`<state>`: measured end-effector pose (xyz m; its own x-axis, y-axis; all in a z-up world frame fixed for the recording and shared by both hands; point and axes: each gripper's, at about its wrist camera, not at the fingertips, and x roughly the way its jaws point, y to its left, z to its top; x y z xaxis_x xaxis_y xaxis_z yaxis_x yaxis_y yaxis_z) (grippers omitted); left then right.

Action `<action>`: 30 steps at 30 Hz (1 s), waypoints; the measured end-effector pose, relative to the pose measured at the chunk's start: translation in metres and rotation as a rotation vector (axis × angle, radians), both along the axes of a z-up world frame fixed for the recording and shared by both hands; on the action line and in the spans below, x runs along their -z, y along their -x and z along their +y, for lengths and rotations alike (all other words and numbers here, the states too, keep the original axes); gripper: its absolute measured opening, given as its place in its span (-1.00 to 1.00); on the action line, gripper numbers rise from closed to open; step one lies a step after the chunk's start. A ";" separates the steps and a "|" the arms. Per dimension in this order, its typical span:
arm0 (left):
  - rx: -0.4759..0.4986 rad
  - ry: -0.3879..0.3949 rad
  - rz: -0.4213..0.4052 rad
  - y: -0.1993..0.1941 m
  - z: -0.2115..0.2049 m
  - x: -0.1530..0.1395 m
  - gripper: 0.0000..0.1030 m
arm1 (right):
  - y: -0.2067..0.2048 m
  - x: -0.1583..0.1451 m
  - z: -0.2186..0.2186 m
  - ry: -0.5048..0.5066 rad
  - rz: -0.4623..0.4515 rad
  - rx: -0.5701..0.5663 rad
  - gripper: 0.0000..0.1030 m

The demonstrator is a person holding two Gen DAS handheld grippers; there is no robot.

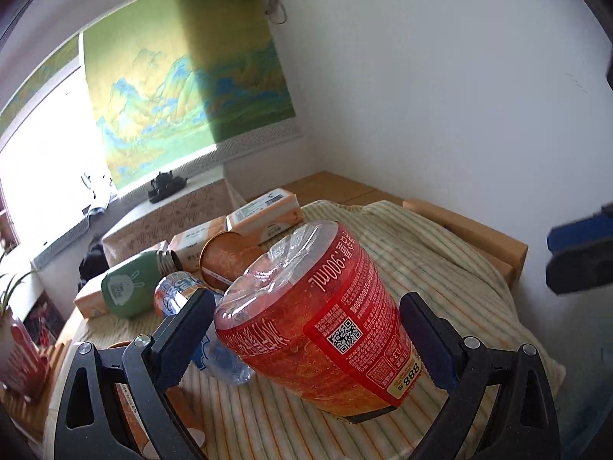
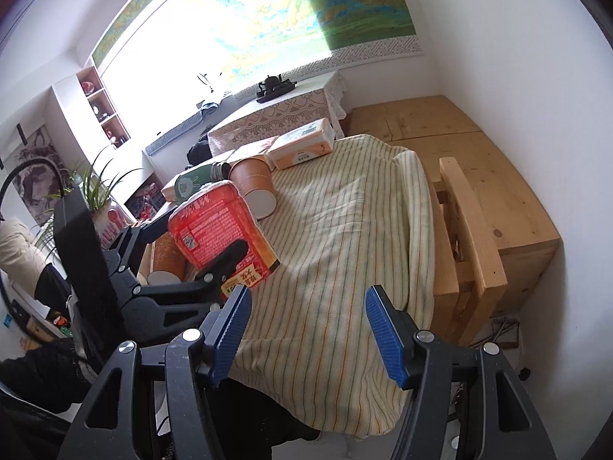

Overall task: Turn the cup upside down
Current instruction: 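Rotate the red bottle upright with the left gripper and lower it, then set the bottle base on the table and open the left gripper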

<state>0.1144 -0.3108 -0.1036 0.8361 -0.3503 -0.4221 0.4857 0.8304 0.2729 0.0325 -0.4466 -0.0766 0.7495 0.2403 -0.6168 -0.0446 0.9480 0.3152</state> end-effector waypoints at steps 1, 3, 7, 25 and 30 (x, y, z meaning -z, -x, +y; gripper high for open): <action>0.007 0.003 0.003 0.001 0.001 0.000 0.92 | 0.001 -0.001 0.001 0.006 -0.004 0.004 0.13; 0.021 0.020 0.020 0.004 0.006 0.000 0.92 | 0.002 -0.003 0.004 0.017 -0.011 0.009 0.13; 0.061 0.058 0.051 0.008 0.015 -0.003 0.97 | 0.002 -0.004 0.006 0.015 -0.011 0.020 0.13; 0.240 0.186 0.121 0.037 0.026 -0.014 0.99 | 0.014 -0.016 0.022 0.031 -0.031 0.045 0.13; 0.256 0.190 0.131 0.040 0.035 -0.009 0.99 | 0.012 -0.014 0.028 0.020 -0.041 0.037 0.13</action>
